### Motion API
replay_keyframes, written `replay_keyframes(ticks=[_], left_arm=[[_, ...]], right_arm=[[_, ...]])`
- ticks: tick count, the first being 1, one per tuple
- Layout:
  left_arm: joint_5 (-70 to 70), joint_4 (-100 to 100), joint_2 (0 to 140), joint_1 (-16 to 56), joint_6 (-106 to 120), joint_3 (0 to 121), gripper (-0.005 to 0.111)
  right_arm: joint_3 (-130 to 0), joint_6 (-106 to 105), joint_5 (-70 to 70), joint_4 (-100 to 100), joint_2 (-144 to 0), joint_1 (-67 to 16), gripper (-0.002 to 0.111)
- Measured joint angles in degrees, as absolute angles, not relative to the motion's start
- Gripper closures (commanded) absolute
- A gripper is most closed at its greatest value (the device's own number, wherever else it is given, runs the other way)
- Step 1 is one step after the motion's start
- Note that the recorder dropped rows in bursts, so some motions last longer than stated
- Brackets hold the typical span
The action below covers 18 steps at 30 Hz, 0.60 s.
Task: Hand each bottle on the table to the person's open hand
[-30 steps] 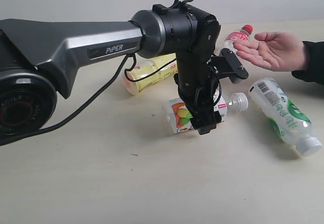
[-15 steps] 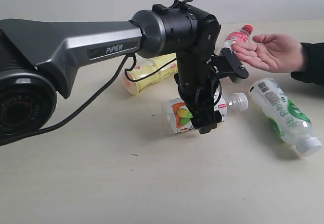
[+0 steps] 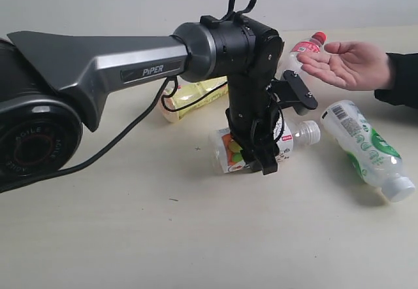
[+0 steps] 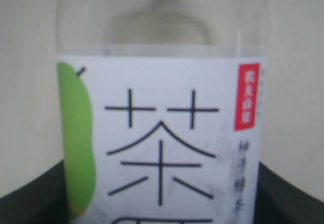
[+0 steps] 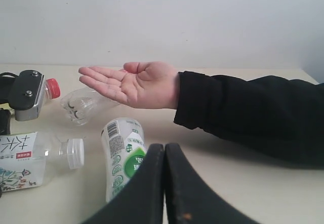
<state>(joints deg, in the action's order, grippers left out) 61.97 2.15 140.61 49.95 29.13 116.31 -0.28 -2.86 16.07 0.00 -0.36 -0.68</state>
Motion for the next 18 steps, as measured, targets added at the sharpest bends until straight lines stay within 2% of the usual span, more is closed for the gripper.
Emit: replay_keyframes(ticks=[11, 18], left_arm=[[68.35, 1.93, 132.99, 50.57, 18.32, 116.31, 0.107], [69.87, -3.13, 130.23, 56.28, 3.06, 118.01, 0.107]], right_arm=[[-0.28, -2.86, 16.07, 0.00, -0.36, -0.68, 0.108], [-0.28, -2.86, 16.07, 0.00, -0.36, -0.68, 0.108]])
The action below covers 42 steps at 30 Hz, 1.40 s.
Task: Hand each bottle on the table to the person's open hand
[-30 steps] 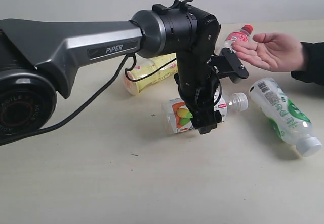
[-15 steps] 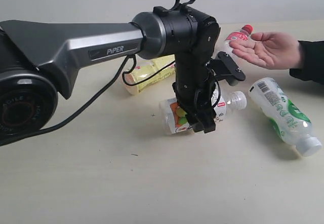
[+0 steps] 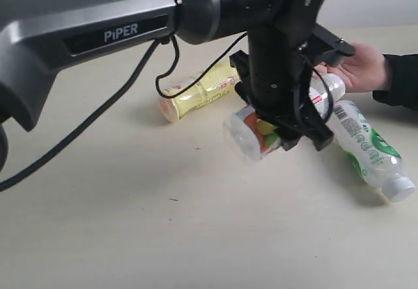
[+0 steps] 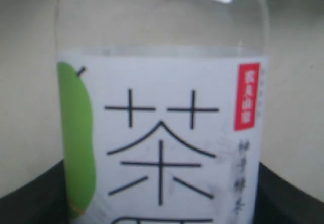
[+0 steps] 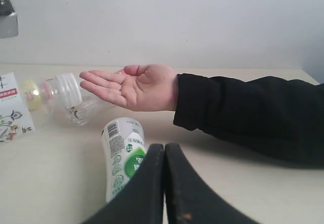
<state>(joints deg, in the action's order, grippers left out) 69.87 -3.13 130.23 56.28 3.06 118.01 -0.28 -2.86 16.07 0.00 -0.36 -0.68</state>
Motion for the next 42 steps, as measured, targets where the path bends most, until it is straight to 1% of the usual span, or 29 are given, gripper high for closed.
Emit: replay_keyframes(ticks=[5, 10, 14, 22, 26, 33, 42], left_arm=[[70.10, -8.10, 130.23, 60.25, -7.95, 124.64, 0.107], [68.69, -8.42, 130.23, 61.17, -18.22, 132.42, 0.107], [60.52, -8.52, 130.23, 60.78, -26.90, 135.86, 0.107], [42.59, -3.96, 131.70, 57.09, -39.29, 136.50, 0.107], [37.73, 4.67, 135.62, 53.50, -38.82, 136.50, 0.107], [33.94, 29.09, 143.73, 47.48, -26.35, 139.15, 0.107], [31.36, 39.22, 150.43, 44.61, -22.84, 142.05, 0.107]], right_arm=[[-0.28, -2.86, 16.07, 0.00, -0.36, -0.68, 0.108], [-0.28, -2.86, 16.07, 0.00, -0.36, -0.68, 0.108], [-0.28, -2.86, 16.07, 0.00, -0.36, -0.68, 0.108], [-0.28, -2.86, 16.07, 0.00, -0.36, -0.68, 0.108], [-0.28, -2.86, 16.07, 0.00, -0.36, -0.68, 0.108], [-0.28, -2.86, 16.07, 0.00, -0.36, -0.68, 0.108], [-0.28, -2.86, 16.07, 0.00, -0.36, -0.68, 0.108]])
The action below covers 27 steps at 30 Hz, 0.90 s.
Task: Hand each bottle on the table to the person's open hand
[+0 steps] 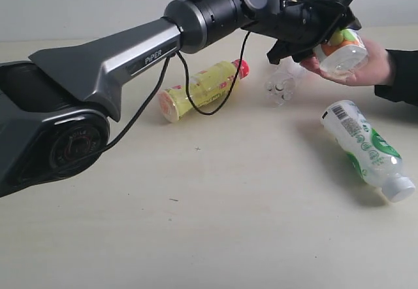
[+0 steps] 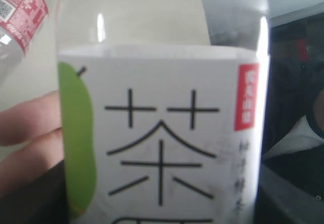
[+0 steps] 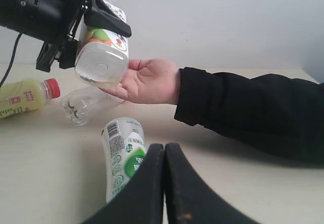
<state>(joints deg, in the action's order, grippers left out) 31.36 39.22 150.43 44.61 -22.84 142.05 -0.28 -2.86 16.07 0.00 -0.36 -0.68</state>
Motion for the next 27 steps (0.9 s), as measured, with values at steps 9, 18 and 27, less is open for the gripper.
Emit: replay_keyframes(ticks=[9, 18, 27], left_arm=[[30.65, 50.18, 152.61, 43.70, -15.15, 142.05, 0.107], [28.20, 53.45, 153.12, 43.59, -11.82, 142.29, 0.085], [27.10, 53.59, 153.59, 43.59, -11.56, 142.29, 0.059]], right_arm=[[-0.28, -2.86, 16.07, 0.00, -0.36, -0.68, 0.108], [-0.28, -2.86, 16.07, 0.00, -0.36, -0.68, 0.108], [-0.28, -2.86, 16.07, 0.00, -0.36, -0.68, 0.108]])
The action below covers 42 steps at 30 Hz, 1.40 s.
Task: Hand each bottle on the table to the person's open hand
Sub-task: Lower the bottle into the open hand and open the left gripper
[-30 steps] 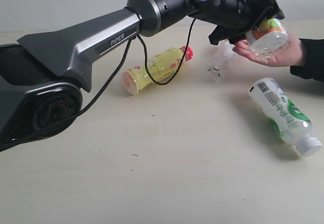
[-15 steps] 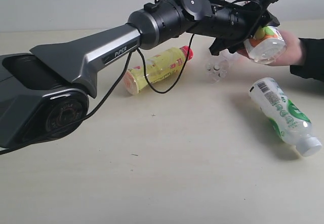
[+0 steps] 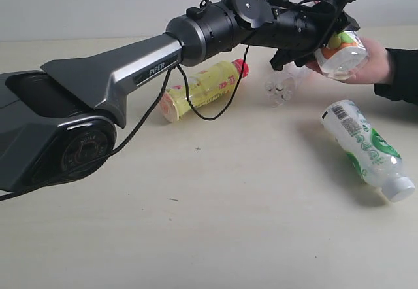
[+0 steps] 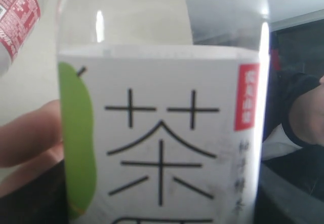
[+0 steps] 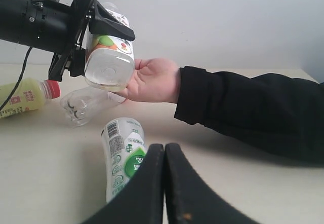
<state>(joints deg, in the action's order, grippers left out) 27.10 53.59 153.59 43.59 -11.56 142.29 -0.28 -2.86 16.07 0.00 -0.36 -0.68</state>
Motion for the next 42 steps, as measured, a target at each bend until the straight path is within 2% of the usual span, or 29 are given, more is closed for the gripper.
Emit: replay_keyframes(ticks=[5, 9, 13, 18, 36, 42], left_arm=[[26.71, 53.83, 153.59, 43.59, -12.05, 142.29, 0.057], [26.71, 53.92, 153.59, 43.59, -12.13, 142.29, 0.041], [26.71, 54.06, 153.59, 43.59, -12.02, 142.29, 0.034], [26.71, 54.06, 153.59, 43.59, -12.02, 142.29, 0.031], [27.16, 54.06, 153.59, 43.59, -10.66, 142.29, 0.030], [27.06, 54.06, 153.59, 43.69, -9.62, 142.29, 0.016]], right_arm=[[-0.28, -2.86, 16.07, 0.00, -0.36, -0.68, 0.108], [-0.28, -2.86, 16.07, 0.00, -0.36, -0.68, 0.108], [-0.28, -2.86, 16.07, 0.00, -0.36, -0.68, 0.108], [-0.28, -2.86, 16.07, 0.00, -0.36, -0.68, 0.108], [-0.28, -2.86, 16.07, 0.00, -0.36, -0.68, 0.108], [-0.28, -2.86, 16.07, 0.00, -0.36, -0.68, 0.108]])
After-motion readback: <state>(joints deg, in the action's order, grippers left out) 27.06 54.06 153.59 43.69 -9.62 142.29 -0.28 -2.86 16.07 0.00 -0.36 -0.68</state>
